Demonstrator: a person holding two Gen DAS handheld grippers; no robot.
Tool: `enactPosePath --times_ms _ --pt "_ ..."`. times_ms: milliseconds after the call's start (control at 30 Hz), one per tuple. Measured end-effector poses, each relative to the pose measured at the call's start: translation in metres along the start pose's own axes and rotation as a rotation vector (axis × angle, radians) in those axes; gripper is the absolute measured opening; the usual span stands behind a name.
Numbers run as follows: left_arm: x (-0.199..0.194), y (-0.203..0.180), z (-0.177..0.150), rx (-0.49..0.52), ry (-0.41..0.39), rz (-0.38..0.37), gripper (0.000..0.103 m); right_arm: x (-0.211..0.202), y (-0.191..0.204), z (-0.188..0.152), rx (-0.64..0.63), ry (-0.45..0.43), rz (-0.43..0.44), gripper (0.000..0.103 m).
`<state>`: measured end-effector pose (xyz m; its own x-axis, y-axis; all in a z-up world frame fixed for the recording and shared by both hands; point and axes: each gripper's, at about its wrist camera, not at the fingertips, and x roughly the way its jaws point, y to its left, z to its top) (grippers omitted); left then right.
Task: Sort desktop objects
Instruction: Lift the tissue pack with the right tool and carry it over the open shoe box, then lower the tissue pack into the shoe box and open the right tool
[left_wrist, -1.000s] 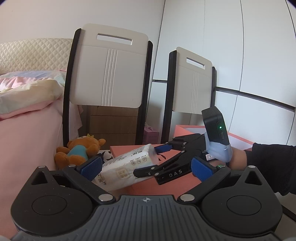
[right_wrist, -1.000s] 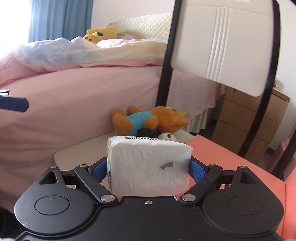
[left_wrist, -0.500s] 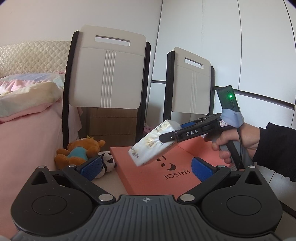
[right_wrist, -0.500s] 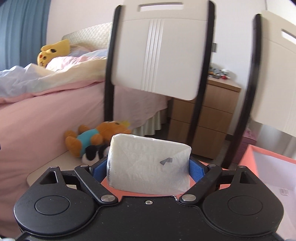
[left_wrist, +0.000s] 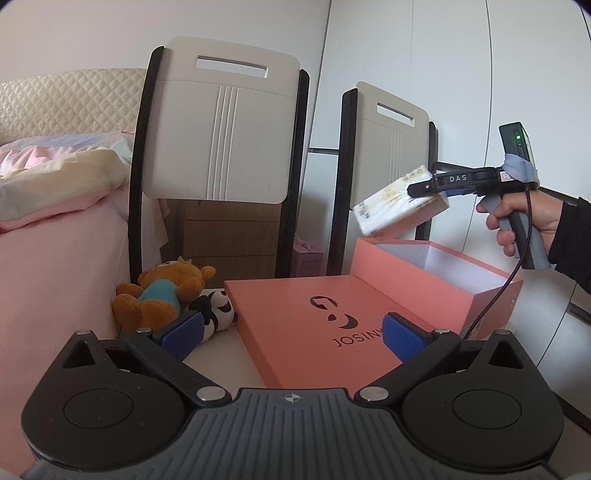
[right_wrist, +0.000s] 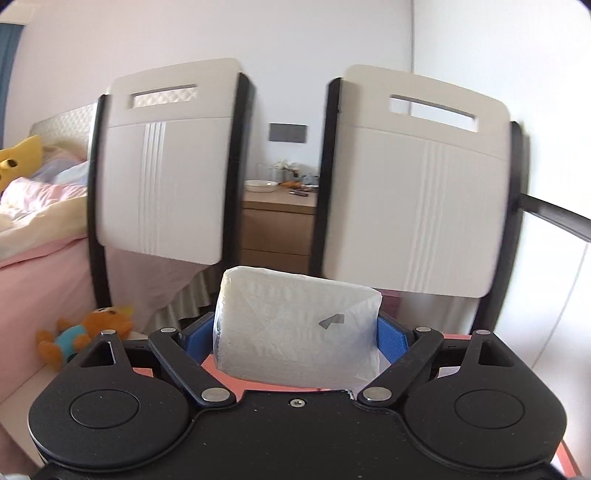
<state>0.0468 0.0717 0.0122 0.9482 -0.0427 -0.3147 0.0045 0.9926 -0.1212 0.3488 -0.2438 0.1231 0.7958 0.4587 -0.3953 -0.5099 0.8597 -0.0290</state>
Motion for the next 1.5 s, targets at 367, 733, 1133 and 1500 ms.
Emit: enactPosePath --times_ms 367,733,1133,1500 --pt "0.012 0.004 -0.003 -0.009 0.040 0.039 0.103 0.045 -0.077 -0.037 0.056 0.105 -0.218 0.087" --pt "0.025 0.013 -0.007 -0.039 0.056 0.051 0.103 0.114 -0.104 -0.069 0.026 0.351 -0.271 0.087" --pt "0.026 0.011 -0.007 -0.048 0.070 0.026 0.103 0.109 -0.086 -0.087 -0.054 0.518 -0.213 0.087" --pt "0.022 0.006 -0.007 -0.036 0.052 0.000 0.103 0.076 -0.090 -0.093 0.020 0.522 -0.182 0.089"
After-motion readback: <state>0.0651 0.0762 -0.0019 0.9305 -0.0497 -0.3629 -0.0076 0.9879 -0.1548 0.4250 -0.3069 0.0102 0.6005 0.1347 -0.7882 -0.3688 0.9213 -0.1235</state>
